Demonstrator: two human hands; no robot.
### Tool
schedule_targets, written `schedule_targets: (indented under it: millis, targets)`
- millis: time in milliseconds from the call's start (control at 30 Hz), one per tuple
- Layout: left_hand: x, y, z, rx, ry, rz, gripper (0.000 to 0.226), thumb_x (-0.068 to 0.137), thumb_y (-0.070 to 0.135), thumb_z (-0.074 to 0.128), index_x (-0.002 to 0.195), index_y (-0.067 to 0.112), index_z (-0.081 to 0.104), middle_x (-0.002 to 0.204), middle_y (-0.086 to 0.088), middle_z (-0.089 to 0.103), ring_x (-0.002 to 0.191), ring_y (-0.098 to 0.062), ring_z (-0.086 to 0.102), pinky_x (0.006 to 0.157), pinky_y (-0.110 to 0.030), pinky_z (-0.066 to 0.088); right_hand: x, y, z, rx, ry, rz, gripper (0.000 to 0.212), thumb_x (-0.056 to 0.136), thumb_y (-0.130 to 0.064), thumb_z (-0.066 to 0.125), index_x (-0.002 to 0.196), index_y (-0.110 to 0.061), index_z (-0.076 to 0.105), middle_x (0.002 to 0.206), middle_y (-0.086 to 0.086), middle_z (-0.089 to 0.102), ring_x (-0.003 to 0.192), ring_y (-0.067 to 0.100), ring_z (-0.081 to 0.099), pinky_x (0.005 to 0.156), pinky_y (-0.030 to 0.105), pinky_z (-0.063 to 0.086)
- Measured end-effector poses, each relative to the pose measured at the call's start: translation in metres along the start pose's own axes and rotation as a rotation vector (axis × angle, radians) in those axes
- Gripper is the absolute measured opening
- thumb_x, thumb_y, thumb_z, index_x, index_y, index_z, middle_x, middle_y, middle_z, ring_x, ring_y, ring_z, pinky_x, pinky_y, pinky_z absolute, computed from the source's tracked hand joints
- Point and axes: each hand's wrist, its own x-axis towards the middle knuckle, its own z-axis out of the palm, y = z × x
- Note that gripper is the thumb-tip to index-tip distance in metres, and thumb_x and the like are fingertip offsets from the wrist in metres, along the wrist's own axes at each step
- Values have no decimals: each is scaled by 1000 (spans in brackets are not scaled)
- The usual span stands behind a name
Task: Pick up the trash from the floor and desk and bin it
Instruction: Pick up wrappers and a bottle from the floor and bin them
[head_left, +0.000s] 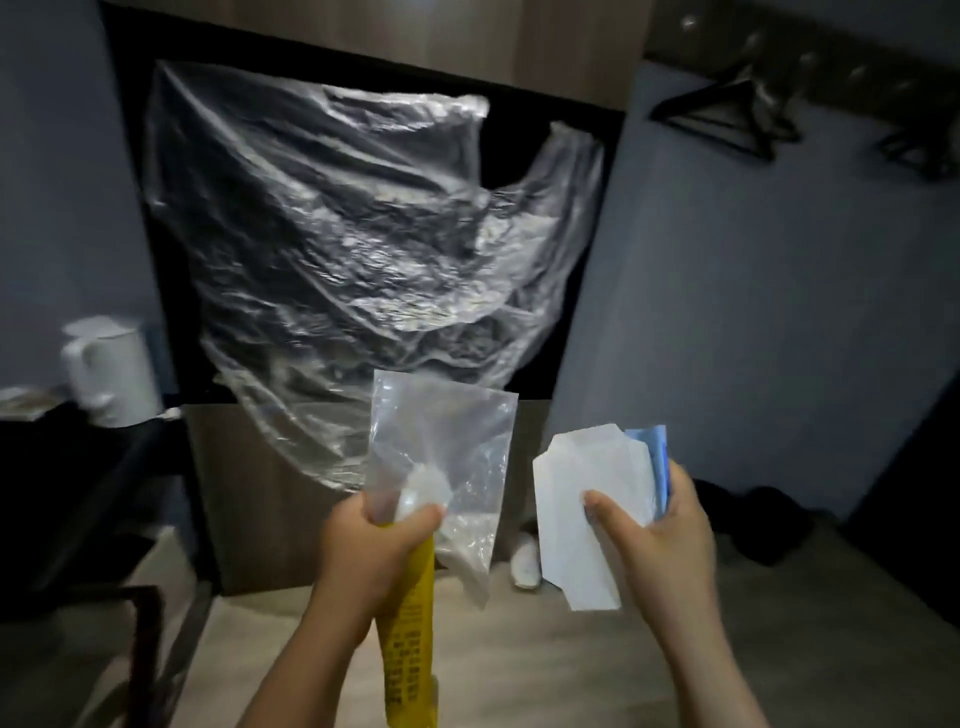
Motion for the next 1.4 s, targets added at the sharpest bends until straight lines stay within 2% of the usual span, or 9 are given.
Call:
schedule_targets:
  millis: [167,433,600,733,867,1033,1233,1333,1400]
  targets:
    - [-12,2,157,69,-186,40,17,62,30,81,69,16,73,67,-3,72,66,-22,69,62,-37,57,47,52,-123,-45,179,42,40,74,-21,75,102,-39,53,87,-26,61,82,-10,58,60,16,40]
    - [-10,-4,330,223,-413,139,34,65,33,78,60,3,63,53,-8,56,53,-17,51,53,-32,42,100,139,-242,-104,368,185,44,76,-22,74,109,-40,52,92,-21,63,81,-6,60,59,15,41]
    - [33,-28,402,177,-519,-1,47,55,35,80,49,12,39,52,-10,35,52,-26,46,56,-40,47,144,193,-262,-172,441,266,44,77,-21,73,110,-40,51,89,-25,61,82,-5,59,61,18,42]
    - [94,-45,446,188,-570,-17,37,62,31,83,53,16,50,55,-7,47,53,-30,57,56,-45,48,197,224,-265,-278,477,296,54,80,-21,71,127,-34,46,95,-24,55,86,-3,54,62,18,42]
    - [165,-44,493,201,-538,63,44,68,20,81,46,18,43,47,0,37,46,-15,38,51,-27,33,261,243,-257,-313,514,350,53,80,-22,72,125,-32,47,93,-24,55,83,-1,55,60,19,43]
    - [224,-46,559,232,-573,71,49,66,21,80,41,16,39,38,7,32,38,-8,32,49,-28,28,323,274,-251,-336,569,388,50,79,-23,73,108,-47,40,88,-29,52,79,-2,54,56,15,39]
    - [261,-65,647,306,-630,62,50,64,24,81,48,18,34,43,6,30,41,-9,32,47,-28,28,394,335,-271,-354,587,486,50,82,-27,71,119,-39,40,96,-21,49,81,6,53,56,15,40]
    - [282,-76,701,299,-639,59,53,68,19,79,43,16,33,36,7,31,33,-6,31,36,-16,25,439,372,-289,-352,575,509,54,83,-29,70,127,-35,40,97,-21,46,81,4,52,56,13,39]
    - [296,-80,741,326,-642,33,55,68,22,80,40,17,33,36,8,29,36,-7,29,42,-25,29,473,396,-305,-347,566,514,58,84,-31,69,133,-32,38,99,-21,46,83,6,52,61,17,42]
